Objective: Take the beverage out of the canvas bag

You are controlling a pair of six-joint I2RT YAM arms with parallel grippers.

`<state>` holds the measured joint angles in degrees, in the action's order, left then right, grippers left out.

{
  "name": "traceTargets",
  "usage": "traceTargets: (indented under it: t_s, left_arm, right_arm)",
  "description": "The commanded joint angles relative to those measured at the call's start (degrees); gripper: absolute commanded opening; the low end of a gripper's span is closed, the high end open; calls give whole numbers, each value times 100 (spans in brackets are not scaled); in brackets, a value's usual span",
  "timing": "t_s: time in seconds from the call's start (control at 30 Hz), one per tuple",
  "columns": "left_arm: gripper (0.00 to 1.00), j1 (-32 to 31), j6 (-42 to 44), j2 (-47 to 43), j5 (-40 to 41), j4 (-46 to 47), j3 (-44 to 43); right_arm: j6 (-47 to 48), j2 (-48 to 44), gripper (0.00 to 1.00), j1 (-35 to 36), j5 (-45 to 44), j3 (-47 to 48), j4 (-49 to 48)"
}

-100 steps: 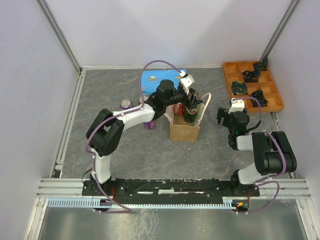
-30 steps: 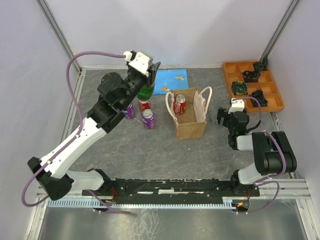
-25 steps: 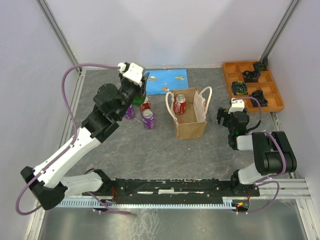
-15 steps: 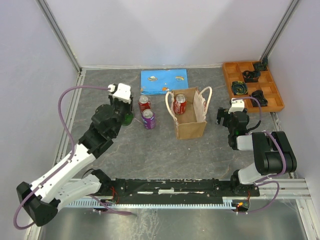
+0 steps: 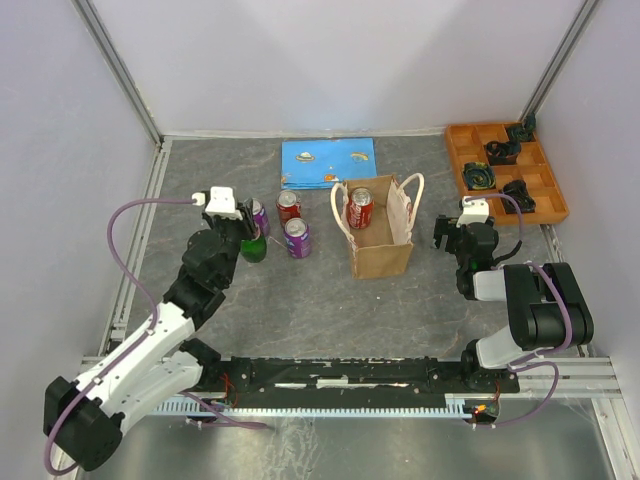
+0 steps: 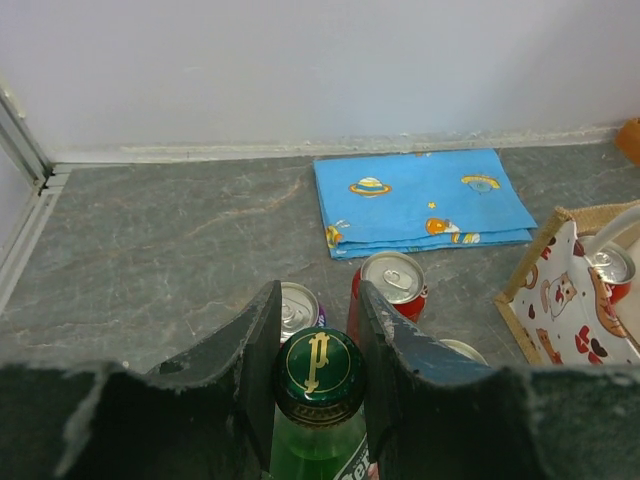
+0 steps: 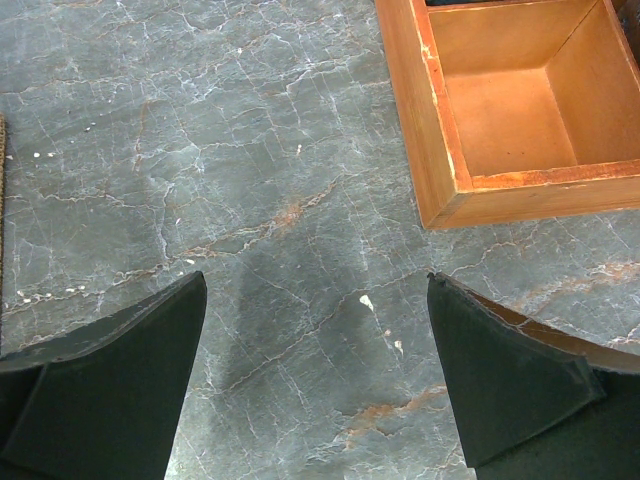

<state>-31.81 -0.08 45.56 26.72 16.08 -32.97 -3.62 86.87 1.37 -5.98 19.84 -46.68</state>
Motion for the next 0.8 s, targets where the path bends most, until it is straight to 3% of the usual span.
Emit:
traceTargets:
  t_s: [0.0, 0.77]
  left_arm:
    - [3, 119, -416, 99, -329, 1742, 62]
    - [3, 563, -440, 1185, -853, 2960, 702]
  right_arm:
    - [33, -25, 99, -18, 44, 136, -237]
    - [36, -17, 99, -14, 44, 137, -237]
